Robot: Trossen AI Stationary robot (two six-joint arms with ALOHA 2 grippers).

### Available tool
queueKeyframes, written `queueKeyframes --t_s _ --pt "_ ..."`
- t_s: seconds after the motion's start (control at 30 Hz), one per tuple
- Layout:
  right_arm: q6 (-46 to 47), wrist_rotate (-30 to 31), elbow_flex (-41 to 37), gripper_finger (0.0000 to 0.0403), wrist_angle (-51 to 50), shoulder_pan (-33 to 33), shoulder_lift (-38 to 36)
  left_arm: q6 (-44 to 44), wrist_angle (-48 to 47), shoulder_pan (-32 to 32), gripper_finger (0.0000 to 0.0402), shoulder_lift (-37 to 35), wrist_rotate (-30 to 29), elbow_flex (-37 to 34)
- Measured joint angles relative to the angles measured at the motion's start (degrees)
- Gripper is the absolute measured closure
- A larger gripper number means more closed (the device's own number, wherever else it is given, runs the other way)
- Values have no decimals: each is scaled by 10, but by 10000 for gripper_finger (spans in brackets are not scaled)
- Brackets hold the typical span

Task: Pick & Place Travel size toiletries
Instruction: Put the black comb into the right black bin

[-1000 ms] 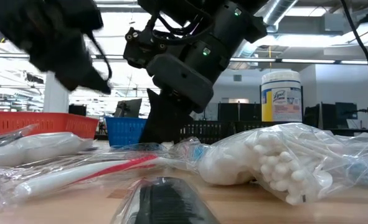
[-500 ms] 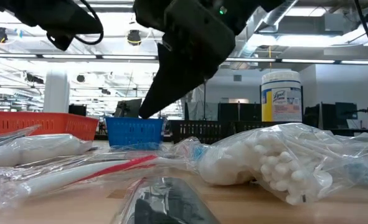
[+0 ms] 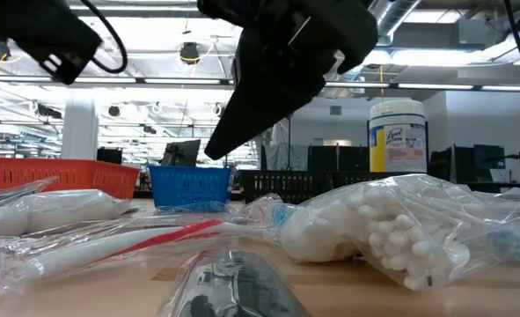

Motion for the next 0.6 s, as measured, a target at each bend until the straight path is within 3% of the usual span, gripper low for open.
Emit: queueKeyframes --t_s 0.17,0.37,0.6 --pt "30 5 -19 403 8 -1 0 -40 -2 -16 400 30 9 4" --pt "68 8 -34 403 6 -12 0 -62 -2 1 400 131 50 50" --pt "35 6 -33 403 75 -9 -6 -58 -31 19 400 221 89 115"
